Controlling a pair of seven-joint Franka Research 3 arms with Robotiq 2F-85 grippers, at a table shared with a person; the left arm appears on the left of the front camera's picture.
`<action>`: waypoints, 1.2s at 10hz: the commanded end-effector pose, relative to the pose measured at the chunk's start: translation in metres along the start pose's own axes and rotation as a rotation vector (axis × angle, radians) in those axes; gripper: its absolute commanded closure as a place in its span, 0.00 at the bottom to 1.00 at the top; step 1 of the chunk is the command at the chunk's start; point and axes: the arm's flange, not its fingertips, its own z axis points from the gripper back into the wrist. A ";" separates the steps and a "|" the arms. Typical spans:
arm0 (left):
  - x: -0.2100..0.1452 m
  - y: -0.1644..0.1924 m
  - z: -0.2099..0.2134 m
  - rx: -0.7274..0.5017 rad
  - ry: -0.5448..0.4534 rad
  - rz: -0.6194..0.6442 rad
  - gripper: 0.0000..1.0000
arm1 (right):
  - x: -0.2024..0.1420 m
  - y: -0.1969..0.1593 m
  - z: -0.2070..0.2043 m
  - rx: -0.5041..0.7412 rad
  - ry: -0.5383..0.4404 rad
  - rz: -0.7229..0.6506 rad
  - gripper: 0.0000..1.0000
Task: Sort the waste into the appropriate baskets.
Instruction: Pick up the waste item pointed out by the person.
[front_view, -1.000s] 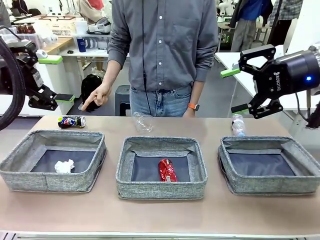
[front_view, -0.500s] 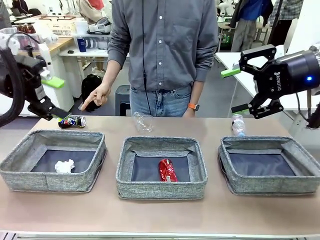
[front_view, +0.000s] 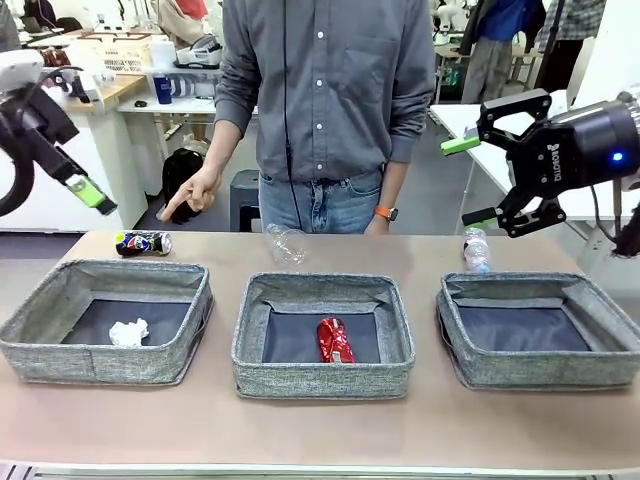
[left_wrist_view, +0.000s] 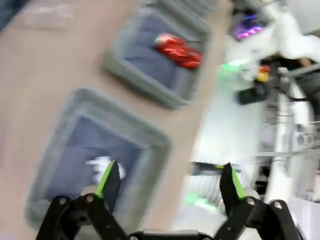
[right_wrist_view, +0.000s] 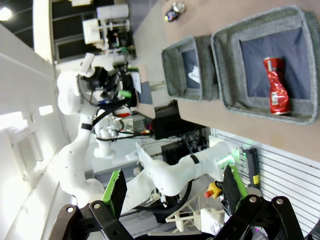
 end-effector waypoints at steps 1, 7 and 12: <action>0.013 -0.001 -0.039 0.590 0.180 -0.029 0.00 | 0.002 0.001 -0.002 0.030 0.002 0.021 0.00; 0.038 0.011 -0.038 0.427 0.240 -0.175 0.00 | 0.002 0.001 -0.002 0.030 0.002 0.021 0.00; 0.040 0.039 -0.032 0.474 0.328 -0.129 0.00 | 0.002 0.001 -0.002 0.030 0.002 0.021 0.00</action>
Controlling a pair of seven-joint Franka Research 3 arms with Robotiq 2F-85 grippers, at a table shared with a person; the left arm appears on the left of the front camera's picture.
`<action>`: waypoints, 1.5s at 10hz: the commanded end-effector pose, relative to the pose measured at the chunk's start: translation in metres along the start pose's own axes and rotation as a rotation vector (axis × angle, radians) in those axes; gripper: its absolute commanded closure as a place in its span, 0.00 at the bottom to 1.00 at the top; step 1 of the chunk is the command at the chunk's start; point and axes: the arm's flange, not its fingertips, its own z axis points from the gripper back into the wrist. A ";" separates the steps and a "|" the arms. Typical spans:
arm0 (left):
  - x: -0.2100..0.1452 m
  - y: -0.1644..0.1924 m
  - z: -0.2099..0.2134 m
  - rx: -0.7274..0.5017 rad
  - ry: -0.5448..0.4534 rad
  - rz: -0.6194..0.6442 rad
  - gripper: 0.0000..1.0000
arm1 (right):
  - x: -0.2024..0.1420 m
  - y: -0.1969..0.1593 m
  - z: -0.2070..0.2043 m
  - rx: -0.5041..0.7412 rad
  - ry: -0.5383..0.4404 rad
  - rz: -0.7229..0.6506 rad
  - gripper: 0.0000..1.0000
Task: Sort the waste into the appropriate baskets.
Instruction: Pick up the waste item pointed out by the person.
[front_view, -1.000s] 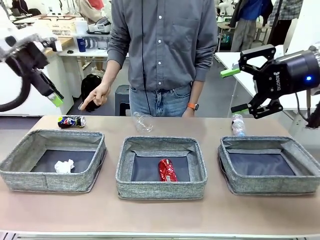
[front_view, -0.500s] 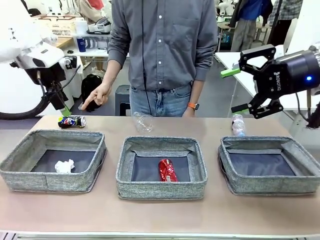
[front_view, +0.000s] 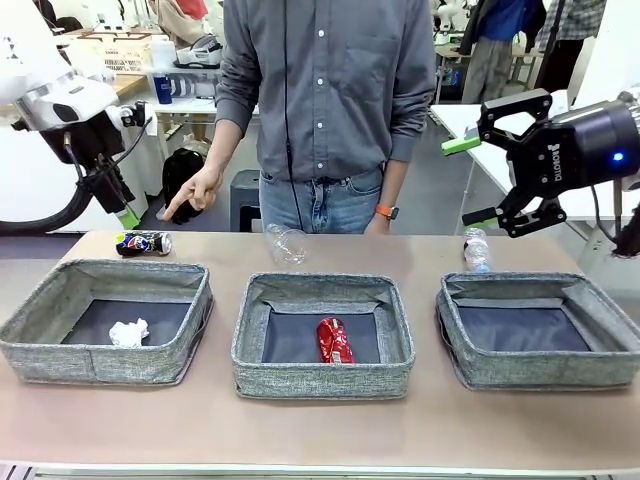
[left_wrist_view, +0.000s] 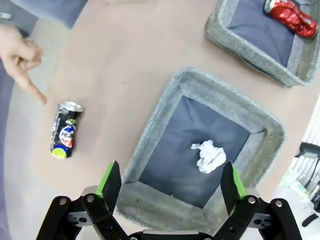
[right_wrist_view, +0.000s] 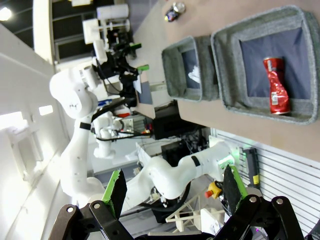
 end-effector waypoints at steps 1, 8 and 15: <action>-0.007 0.047 -0.009 0.042 0.078 -0.049 0.00 | 0.002 0.001 -0.003 0.030 0.002 0.021 0.00; -0.040 0.155 -0.085 0.128 0.184 -0.204 0.00 | 0.002 0.001 -0.003 0.030 0.002 0.021 0.00; -0.032 0.169 -0.108 0.115 0.164 -0.233 0.00 | 0.002 0.001 -0.003 0.030 0.002 0.021 0.00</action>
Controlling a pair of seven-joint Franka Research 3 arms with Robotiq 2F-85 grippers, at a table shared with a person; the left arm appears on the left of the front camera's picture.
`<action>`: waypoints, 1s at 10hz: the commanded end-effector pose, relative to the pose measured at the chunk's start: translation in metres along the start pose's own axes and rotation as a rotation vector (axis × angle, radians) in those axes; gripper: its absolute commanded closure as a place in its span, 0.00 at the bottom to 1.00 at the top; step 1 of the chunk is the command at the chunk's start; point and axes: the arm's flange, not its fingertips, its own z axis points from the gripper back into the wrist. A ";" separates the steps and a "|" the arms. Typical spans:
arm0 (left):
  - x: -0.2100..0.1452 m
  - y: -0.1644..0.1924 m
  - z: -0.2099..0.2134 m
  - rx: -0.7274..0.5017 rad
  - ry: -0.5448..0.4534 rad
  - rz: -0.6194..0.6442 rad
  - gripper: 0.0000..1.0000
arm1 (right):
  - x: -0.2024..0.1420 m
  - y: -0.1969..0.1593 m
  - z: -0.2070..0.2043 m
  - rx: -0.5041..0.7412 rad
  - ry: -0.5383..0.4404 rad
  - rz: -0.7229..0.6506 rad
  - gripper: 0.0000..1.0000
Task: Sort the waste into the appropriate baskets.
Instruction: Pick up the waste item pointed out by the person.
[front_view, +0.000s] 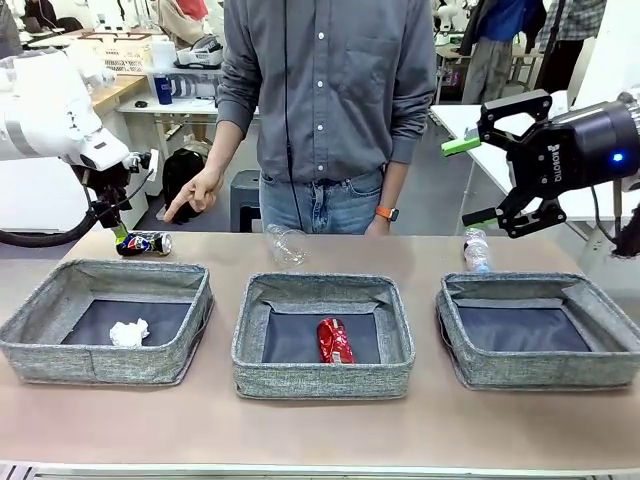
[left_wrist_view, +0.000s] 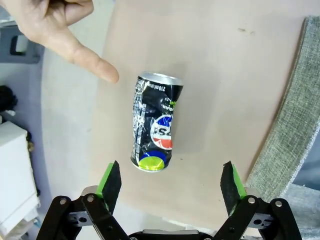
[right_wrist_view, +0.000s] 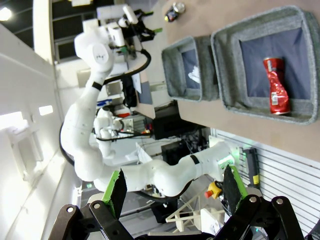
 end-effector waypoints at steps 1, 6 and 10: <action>0.004 0.013 -0.003 0.006 0.019 -0.021 0.00 | 0.002 0.001 -0.003 0.030 0.002 0.021 0.00; 0.010 0.027 -0.022 -0.040 0.054 -0.057 0.00 | 0.002 0.001 -0.003 0.030 0.002 0.021 0.00; 0.012 0.022 -0.050 -0.046 0.063 -0.051 0.00 | 0.002 0.001 -0.003 0.030 0.002 0.021 0.00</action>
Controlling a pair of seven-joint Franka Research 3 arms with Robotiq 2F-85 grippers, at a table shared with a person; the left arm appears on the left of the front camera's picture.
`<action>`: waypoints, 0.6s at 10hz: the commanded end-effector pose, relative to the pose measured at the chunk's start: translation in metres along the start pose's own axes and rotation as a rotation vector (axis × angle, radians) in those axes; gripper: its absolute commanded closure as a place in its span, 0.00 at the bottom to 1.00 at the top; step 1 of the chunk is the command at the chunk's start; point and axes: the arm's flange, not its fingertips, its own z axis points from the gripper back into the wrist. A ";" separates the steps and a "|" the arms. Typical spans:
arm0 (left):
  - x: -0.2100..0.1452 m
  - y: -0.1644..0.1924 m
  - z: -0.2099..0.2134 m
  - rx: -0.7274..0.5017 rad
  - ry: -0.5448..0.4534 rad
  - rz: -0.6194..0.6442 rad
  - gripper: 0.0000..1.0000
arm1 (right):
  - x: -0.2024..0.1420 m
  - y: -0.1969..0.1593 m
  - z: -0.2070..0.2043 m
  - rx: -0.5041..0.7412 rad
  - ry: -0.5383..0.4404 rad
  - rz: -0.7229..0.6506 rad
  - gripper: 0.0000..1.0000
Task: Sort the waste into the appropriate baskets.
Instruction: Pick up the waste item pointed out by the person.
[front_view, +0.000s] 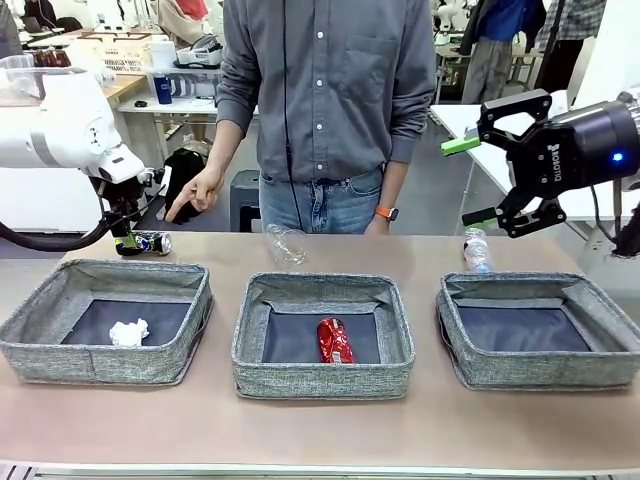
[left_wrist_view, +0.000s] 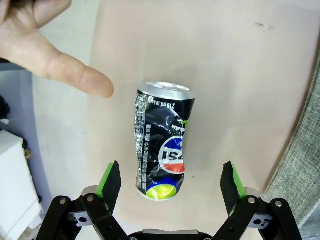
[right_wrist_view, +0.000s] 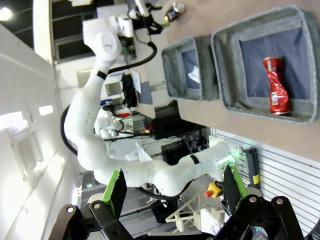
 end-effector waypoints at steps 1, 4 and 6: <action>0.002 0.002 -0.009 0.005 0.024 0.012 0.00 | 0.002 0.001 -0.003 0.030 0.002 0.021 0.00; 0.002 0.001 -0.018 0.013 0.009 0.024 0.00 | 0.002 0.001 -0.003 0.030 0.002 0.021 0.00; 0.000 -0.002 -0.025 -0.005 0.009 0.031 0.00 | 0.002 0.001 -0.003 0.030 0.002 0.021 0.00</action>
